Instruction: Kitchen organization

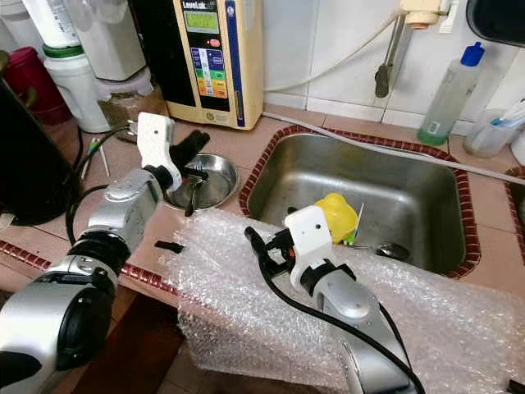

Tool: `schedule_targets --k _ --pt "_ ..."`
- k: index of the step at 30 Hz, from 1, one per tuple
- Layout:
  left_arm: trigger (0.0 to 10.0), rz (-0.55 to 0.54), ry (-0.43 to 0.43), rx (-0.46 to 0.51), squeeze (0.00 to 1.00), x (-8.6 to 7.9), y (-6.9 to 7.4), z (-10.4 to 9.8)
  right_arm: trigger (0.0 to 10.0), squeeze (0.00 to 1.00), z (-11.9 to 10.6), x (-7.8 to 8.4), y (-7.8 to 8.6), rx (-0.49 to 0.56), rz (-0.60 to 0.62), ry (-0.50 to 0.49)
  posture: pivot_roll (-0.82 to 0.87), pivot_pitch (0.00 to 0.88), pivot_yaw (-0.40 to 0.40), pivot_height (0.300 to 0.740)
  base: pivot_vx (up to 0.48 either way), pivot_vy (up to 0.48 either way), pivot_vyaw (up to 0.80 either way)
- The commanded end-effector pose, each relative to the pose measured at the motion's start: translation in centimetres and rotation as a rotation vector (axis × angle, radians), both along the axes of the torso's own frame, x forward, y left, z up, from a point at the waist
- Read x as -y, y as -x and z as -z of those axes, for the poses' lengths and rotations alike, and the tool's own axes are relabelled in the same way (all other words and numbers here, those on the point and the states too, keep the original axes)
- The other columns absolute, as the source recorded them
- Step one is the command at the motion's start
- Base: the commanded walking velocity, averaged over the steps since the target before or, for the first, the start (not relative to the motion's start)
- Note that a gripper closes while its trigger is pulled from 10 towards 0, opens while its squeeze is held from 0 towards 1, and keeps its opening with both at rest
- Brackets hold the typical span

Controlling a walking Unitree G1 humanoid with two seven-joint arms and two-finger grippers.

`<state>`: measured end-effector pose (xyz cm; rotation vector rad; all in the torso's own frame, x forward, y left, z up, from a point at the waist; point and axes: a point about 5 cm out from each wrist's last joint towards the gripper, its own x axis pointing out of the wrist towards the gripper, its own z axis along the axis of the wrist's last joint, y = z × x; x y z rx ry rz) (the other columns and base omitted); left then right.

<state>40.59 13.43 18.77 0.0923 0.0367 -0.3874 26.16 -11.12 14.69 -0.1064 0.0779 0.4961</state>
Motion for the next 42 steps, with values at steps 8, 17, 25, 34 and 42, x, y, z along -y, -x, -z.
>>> schedule_targets --k 8,17,25,34,42 --pt "10.0 -0.189 0.086 -0.129 1.00 -3.1 -0.5 -0.6 10.0 0.21 0.3 -0.3 0.3 -0.004 0.001 0.004 -0.07 0.078 0.097 0.740 0.000 0.000 0.00" --pt "10.0 -0.204 0.203 -0.297 1.00 -1.6 0.1 1.3 10.0 0.21 0.2 -0.8 0.3 0.001 -0.014 0.010 -0.06 0.094 0.098 0.740 0.000 0.000 0.00" --pt "10.0 -0.170 0.169 -0.429 1.00 0.8 0.5 1.7 10.0 0.21 0.5 -1.2 0.5 -0.001 -0.011 0.009 -0.05 0.098 0.127 0.740 0.000 0.000 0.00" --pt "10.0 -0.177 0.117 -0.489 1.00 1.4 1.4 3.2 10.0 0.21 0.5 -1.5 0.4 0.003 -0.011 0.006 -0.04 0.092 0.128 0.740 0.000 0.000 0.00" --pt "10.0 -0.226 0.050 -0.493 1.00 0.6 1.8 3.6 10.0 0.21 0.5 -1.4 0.3 0.009 -0.011 0.009 -0.04 0.089 0.130 0.740 0.000 0.000 0.00"
